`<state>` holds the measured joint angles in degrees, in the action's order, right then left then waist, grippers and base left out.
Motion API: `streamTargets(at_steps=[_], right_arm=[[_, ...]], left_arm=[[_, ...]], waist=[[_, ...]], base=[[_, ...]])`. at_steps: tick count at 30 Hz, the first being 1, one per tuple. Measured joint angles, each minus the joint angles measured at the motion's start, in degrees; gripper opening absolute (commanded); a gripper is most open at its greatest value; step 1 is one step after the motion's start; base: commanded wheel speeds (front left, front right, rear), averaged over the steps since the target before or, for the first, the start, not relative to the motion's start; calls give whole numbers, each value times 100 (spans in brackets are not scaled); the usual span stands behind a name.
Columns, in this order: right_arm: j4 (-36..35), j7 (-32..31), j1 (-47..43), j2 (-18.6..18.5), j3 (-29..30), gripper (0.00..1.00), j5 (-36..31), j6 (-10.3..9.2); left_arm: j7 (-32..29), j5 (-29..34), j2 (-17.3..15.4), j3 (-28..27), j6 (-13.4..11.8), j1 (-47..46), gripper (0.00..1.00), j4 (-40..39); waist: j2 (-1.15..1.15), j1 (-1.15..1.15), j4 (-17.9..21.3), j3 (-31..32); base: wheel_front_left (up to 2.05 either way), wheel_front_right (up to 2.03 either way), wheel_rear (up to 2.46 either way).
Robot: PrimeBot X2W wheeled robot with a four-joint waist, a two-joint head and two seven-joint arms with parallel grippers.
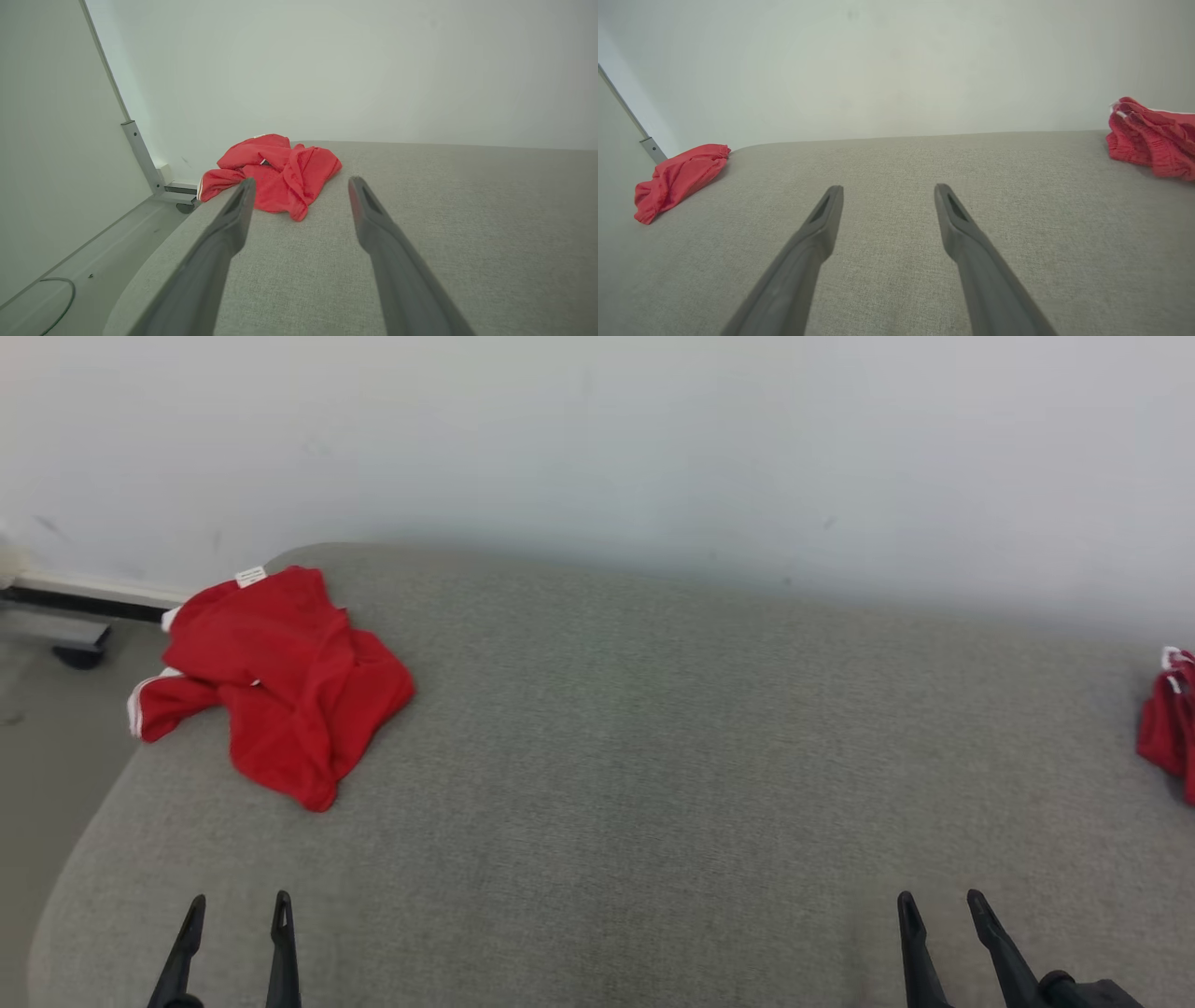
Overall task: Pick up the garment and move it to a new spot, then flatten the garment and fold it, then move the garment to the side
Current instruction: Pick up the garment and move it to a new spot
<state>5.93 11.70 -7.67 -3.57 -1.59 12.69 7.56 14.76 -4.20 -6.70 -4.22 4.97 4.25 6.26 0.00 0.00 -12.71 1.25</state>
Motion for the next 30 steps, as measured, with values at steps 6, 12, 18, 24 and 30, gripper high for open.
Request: streamTargets(at_steps=[6,12,18,24,30], right_arm=[[41,11,6,19,-49,100,5,0],[65,24,57,32,-104,100,4,0],[68,-9,152,36,-207,100,-11,0],[96,-55,274,2,-283,100,-11,0],[109,-59,316,-25,-272,100,-11,0]], left_arm=[[-74,-96,-60,-67,-74,14,100,-9],[-102,-153,-115,-160,-144,83,100,-57],[-114,-244,-119,-296,-285,218,100,-209],[-75,-308,-116,-430,-397,336,100,-321],[-67,-348,-125,-442,-421,342,100,-358]], waist=[[0,0,-569,7],[0,0,-1109,6],[0,0,-1548,-23],[0,0,-1699,-160],[0,0,-1718,-229]], base=[[0,0,0],[0,0,0],[0,0,0],[0,0,0],[0,0,0]])
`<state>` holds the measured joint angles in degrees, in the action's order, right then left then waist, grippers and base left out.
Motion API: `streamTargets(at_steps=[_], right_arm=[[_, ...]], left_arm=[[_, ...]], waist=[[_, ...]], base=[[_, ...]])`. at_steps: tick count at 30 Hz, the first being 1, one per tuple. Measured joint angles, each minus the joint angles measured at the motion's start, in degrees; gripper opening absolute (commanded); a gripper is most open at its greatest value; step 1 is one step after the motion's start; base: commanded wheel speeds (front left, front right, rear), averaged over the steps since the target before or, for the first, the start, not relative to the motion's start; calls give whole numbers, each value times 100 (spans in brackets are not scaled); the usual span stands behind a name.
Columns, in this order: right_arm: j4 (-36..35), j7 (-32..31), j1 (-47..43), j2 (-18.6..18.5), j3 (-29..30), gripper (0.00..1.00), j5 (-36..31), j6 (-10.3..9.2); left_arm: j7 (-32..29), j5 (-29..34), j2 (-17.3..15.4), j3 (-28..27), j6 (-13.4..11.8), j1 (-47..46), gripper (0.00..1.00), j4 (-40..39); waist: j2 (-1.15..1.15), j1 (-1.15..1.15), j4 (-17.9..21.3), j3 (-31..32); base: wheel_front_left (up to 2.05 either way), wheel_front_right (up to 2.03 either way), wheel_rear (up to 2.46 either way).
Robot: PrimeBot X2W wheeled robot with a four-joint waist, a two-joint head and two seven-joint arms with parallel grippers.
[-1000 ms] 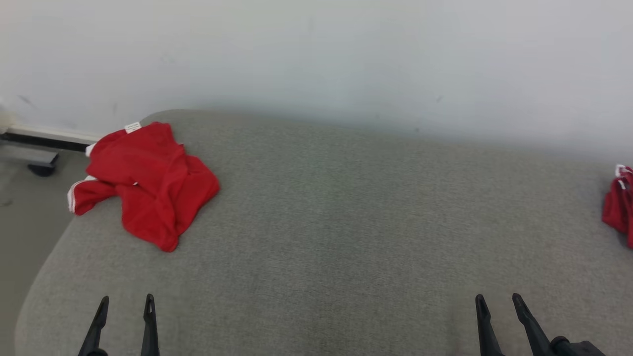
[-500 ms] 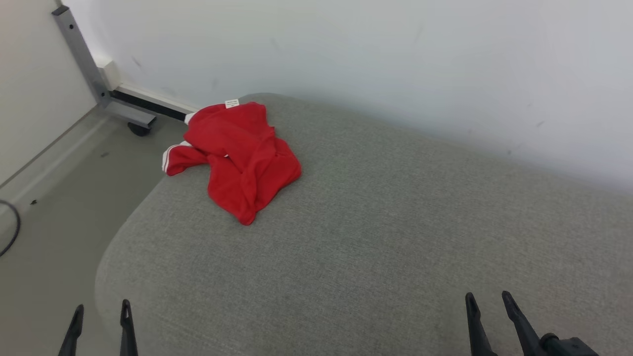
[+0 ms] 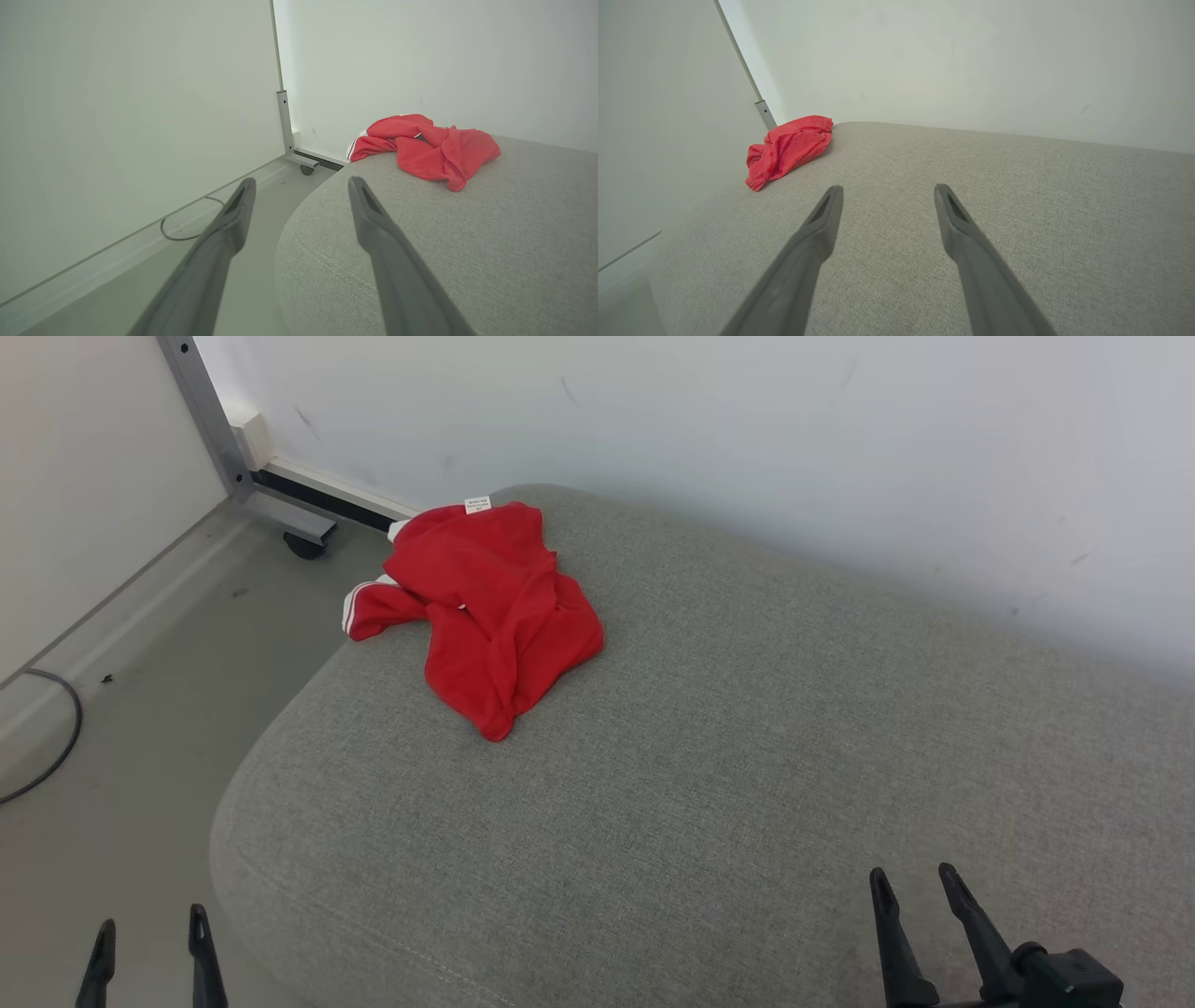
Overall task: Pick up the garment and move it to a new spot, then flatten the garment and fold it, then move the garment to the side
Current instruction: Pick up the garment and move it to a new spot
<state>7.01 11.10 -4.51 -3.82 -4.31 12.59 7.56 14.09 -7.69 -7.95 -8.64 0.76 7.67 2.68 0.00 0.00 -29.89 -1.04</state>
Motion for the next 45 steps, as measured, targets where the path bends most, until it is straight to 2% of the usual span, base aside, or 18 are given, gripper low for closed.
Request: streamTargets(at_steps=[5,12,22,26,27,28,34,39,45], right_arm=[[-53,4,-12,-22,203,100,-27,0],[-419,-175,173,-167,389,100,-219,-1],[-1056,-359,572,-378,820,100,-353,0],[-1204,-357,582,-391,984,100,-361,0],[-1305,-357,598,-393,1102,100,-377,0],[-1305,-357,598,-393,1102,100,-377,0],[-1649,-408,628,-390,1256,100,-456,0],[-1922,-510,666,-386,1307,100,-491,0],[-2023,-555,668,-375,1339,100,-508,0]], left_arm=[[-108,-103,-105,41,42,-428,100,105],[-341,-494,-302,-83,177,-1553,100,343],[-411,-834,-866,-457,176,-3176,100,645],[-438,-922,-1124,-588,209,-3600,100,821],[-461,-956,-1283,-630,230,-3834,100,944],[-461,-956,-1283,-630,230,-3834,100,944],[-638,-1057,-1602,-630,328,-4536,100,1459],[-861,-1189,-1826,-600,378,-5061,100,2206],[-1166,-1355,-1875,-563,428,-5260,100,3044]], waist=[[0,0,47,-32],[0,0,329,-191],[0,0,1128,-869],[-1,1,1415,-1154],[0,1,1588,-1354],[0,1,1588,-1354],[-1,1,2051,-1961],[-1,1,2412,-2495],[-1,1,2705,-2837]], base=[[0,0,0],[0,0,0],[0,0,0],[0,0,0],[0,0,0],[0,0,0],[0,0,0],[0,0,0],[0,0,0]])
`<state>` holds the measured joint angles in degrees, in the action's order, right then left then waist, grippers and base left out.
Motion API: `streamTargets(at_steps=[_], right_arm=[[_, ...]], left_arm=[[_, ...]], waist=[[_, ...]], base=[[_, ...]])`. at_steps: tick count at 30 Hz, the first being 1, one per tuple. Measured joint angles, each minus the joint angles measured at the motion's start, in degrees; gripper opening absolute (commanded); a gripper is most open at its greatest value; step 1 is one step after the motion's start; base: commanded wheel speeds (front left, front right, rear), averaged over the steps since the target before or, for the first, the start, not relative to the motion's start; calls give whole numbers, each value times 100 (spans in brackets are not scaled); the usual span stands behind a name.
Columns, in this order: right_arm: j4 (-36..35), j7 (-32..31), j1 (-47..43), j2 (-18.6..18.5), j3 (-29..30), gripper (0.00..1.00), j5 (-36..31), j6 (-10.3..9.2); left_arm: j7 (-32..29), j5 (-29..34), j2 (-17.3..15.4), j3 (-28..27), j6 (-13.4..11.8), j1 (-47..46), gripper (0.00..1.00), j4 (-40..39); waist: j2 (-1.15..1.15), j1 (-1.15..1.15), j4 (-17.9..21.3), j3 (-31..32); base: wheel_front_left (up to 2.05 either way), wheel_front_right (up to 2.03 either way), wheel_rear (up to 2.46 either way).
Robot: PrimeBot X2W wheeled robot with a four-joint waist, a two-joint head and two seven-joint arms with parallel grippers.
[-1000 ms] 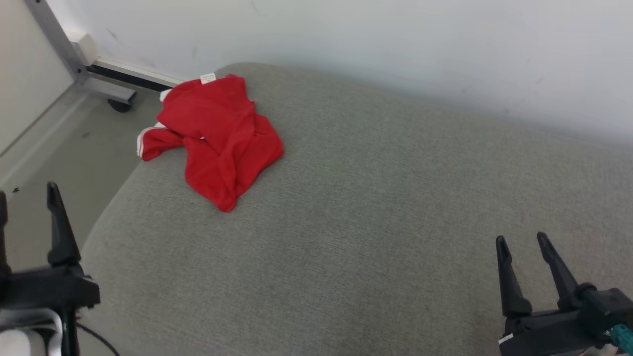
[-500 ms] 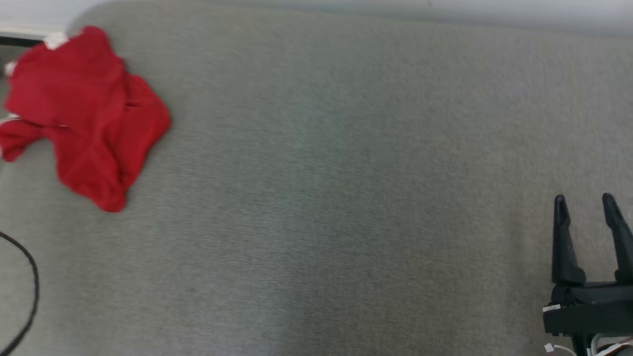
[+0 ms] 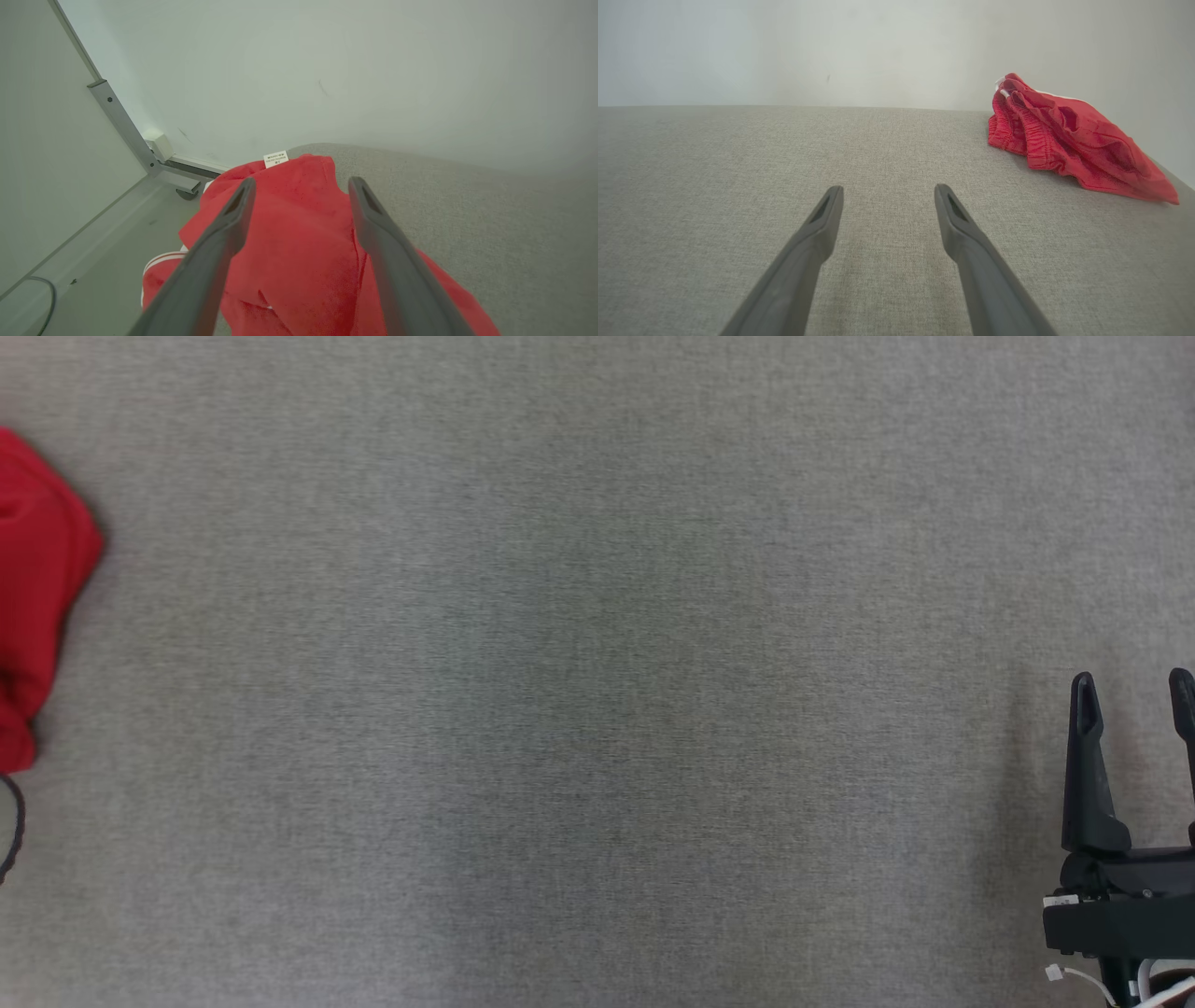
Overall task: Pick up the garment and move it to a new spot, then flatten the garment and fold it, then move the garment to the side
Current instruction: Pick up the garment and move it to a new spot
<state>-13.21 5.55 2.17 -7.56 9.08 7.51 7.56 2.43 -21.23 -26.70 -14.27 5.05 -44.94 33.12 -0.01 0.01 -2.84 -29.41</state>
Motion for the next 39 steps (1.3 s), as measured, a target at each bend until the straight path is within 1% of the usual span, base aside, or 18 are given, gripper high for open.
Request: streamTargets(at_steps=[1,3,7,12,16,17,18,20,21,22,24,26,31,35,39], right_arm=[[-9,-1,1,1,-1,100,-5,0],[-15,-8,9,10,-14,100,-8,0],[-51,-47,31,15,-53,100,-23,0],[-93,-77,44,16,-70,100,-48,0],[-119,-109,41,18,-80,100,-65,0],[-127,-126,41,18,-81,100,-66,0],[-135,-135,40,18,-94,100,-73,0],[-153,-153,39,18,-124,100,-90,0],[-155,-159,39,18,-135,100,-99,0],[-151,-172,39,15,-132,100,-99,0],[-124,-182,39,9,-131,100,-97,0],[-77,-164,40,9,-142,100,-86,0],[121,-23,13,31,-193,100,5,0],[386,110,-42,90,-250,100,79,0],[687,277,-66,179,-349,100,192,0]], left_arm=[[-8,-13,3,4,3,-25,100,131],[-198,-138,12,20,51,-92,100,430],[-530,-270,16,57,57,-232,100,964],[-1158,-533,52,30,56,-451,100,1636],[-1638,-619,56,73,24,-644,100,2062],[-1668,-612,57,100,23,-693,53,2129],[-1696,-608,66,118,7,-727,0,2206],[-1666,-575,88,179,-38,-786,0,2327],[-1526,-545,99,192,-69,-803,0,2358],[-1344,-508,104,232,-67,-806,0,2362],[-769,-388,135,264,-103,-817,0,2327],[-285,-365,157,269,-80,-901,0,2287],[409,-354,157,383,90,-1154,0,2074],[660,-296,230,647,155,-1454,0,1552],[546,-264,446,1003,203,-1660,0,740]], waist=[[0,0,39,-37],[0,0,108,-92],[0,0,193,-129],[1,-1,220,-67],[1,-2,221,8],[1,-2,217,24],[1,-2,210,40],[1,-2,194,74],[1,-1,186,93],[1,-2,176,113],[1,-1,157,164],[1,-2,137,231],[1,-2,94,491],[1,-2,58,761],[2,-2,40,1047]], base=[[0,0,0],[0,0,0],[0,0,0],[0,0,0],[0,0,0],[0,0,0],[0,0,0],[0,0,0],[0,0,0],[0,0,0],[0,0,0],[0,0,0],[0,0,0],[0,0,0],[0,0,0]])
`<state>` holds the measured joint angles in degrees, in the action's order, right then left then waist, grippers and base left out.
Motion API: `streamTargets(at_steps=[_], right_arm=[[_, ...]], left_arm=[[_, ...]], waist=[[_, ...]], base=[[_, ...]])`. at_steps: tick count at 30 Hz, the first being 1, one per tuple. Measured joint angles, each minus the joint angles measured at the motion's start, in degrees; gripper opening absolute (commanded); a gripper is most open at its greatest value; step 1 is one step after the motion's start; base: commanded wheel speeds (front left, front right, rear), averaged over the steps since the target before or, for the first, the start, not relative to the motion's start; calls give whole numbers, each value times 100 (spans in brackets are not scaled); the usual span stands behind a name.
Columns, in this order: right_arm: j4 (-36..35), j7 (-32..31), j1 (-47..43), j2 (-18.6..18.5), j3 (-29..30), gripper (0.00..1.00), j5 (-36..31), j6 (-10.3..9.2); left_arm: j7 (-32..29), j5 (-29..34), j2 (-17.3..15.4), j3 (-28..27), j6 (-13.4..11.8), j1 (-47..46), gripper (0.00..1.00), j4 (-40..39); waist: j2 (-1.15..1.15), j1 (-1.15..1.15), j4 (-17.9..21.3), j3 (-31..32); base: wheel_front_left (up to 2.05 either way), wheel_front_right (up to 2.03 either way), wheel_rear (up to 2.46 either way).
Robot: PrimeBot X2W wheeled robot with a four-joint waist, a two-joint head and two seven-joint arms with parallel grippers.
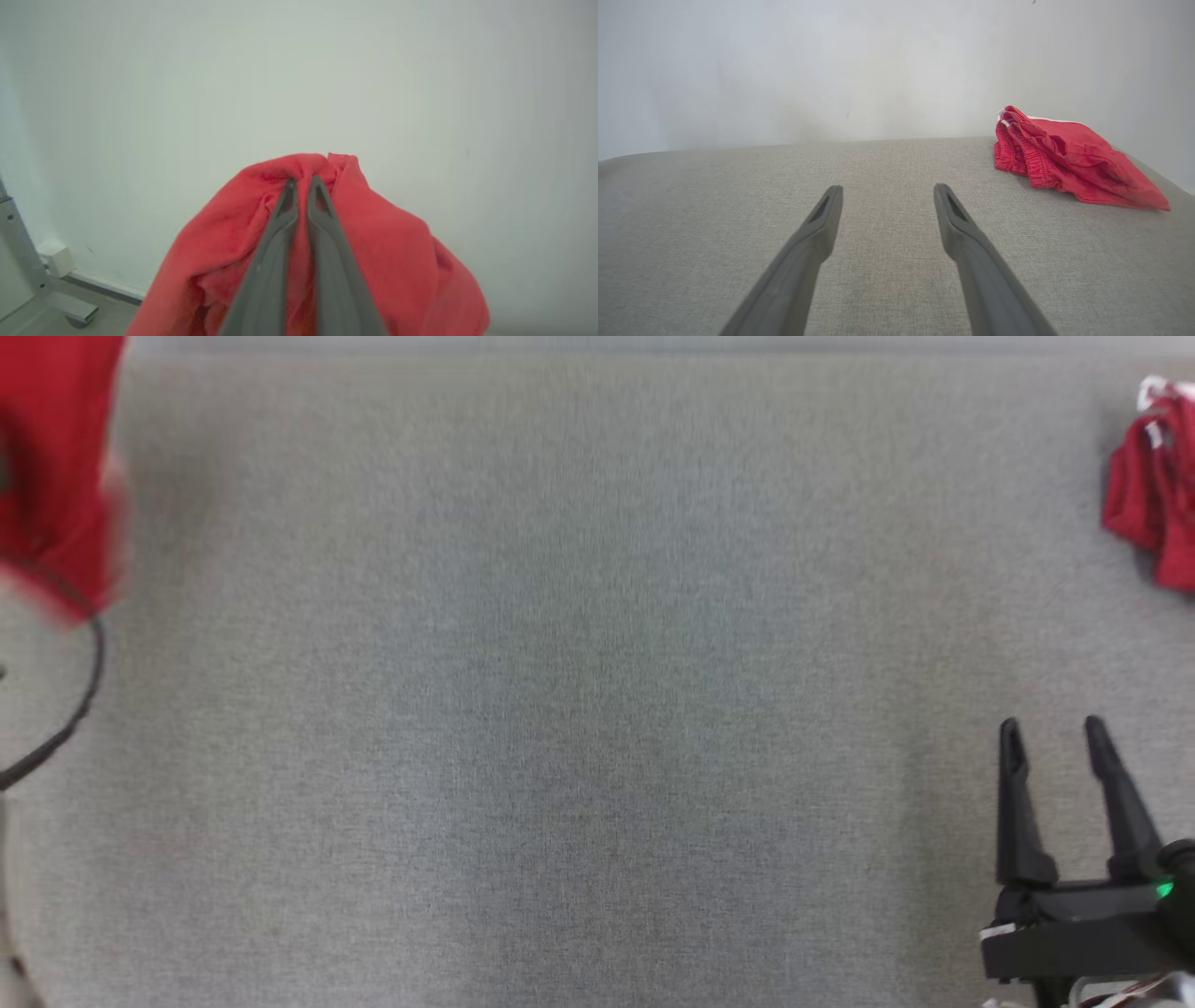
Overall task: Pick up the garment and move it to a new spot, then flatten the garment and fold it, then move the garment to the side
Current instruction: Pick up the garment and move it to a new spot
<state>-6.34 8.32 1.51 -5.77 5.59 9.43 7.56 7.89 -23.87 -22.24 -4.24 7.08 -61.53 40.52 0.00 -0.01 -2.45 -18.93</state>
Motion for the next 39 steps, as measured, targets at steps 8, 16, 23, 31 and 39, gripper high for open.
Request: streamTargets(at_steps=[8,16,23,31,39], right_arm=[[648,405,-16,157,-147,100,177,0],[1131,611,57,247,-297,100,336,0],[1358,660,53,274,-298,100,438,0],[1293,667,91,278,-320,100,541,0],[1301,667,116,285,-272,100,632,0]], left_arm=[[-786,-109,835,770,-9,-62,0,-2005],[-1170,-175,1785,1715,-230,552,0,-2806],[-966,-519,1936,2757,-523,1330,0,-2719],[-545,-751,1914,3533,-827,2040,0,-2024],[-234,-868,1726,3470,-855,2728,0,-953]], waist=[[1,0,197,402],[0,0,749,544],[0,0,1305,662],[1,0,1709,667],[0,1,1780,547]], base=[[0,0,0],[0,0,0],[0,0,0],[0,0,0],[0,0,0]])
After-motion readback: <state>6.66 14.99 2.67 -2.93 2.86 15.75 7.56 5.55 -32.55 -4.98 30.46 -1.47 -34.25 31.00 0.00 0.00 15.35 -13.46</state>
